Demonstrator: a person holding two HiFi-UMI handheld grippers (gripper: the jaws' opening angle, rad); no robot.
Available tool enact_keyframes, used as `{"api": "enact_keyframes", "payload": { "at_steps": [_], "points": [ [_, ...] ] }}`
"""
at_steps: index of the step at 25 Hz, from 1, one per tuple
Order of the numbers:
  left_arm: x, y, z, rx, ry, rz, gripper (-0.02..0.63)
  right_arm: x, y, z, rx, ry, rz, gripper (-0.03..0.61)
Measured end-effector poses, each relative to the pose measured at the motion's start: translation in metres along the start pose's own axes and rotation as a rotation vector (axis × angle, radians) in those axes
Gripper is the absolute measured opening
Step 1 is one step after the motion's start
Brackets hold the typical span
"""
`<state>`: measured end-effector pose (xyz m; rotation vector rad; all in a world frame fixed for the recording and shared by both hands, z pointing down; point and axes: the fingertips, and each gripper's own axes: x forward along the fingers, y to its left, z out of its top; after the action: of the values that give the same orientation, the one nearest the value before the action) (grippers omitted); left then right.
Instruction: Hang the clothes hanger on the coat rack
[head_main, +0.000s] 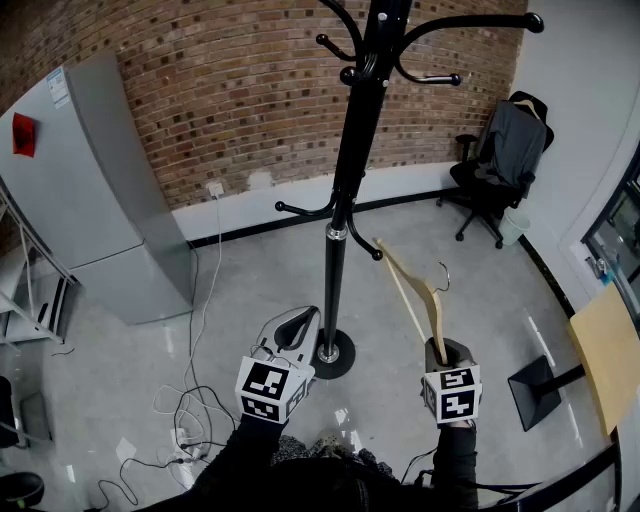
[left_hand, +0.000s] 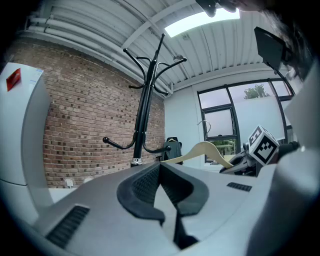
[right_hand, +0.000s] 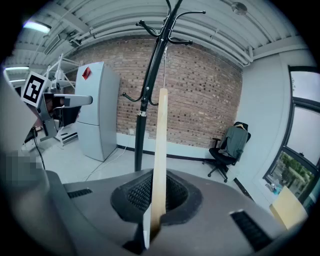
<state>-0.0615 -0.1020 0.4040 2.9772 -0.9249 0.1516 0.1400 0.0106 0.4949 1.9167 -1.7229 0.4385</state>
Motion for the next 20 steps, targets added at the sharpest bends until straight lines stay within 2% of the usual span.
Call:
{"api": "enact_keyframes", "payload": {
  "at_steps": [11, 20],
  "points": [
    [0.02, 0.022, -0.007, -0.01, 0.016, 0.03, 0.008, 0.038, -0.001, 0.024, -0.027, -0.003, 0.05, 0.014],
    [0.037, 0.043, -0.007, -0.014, 0.026, 0.119, 0.008, 0.078, -0.016, 0.047, -0.065, -0.009, 0.11, 0.014]
  ]
}}
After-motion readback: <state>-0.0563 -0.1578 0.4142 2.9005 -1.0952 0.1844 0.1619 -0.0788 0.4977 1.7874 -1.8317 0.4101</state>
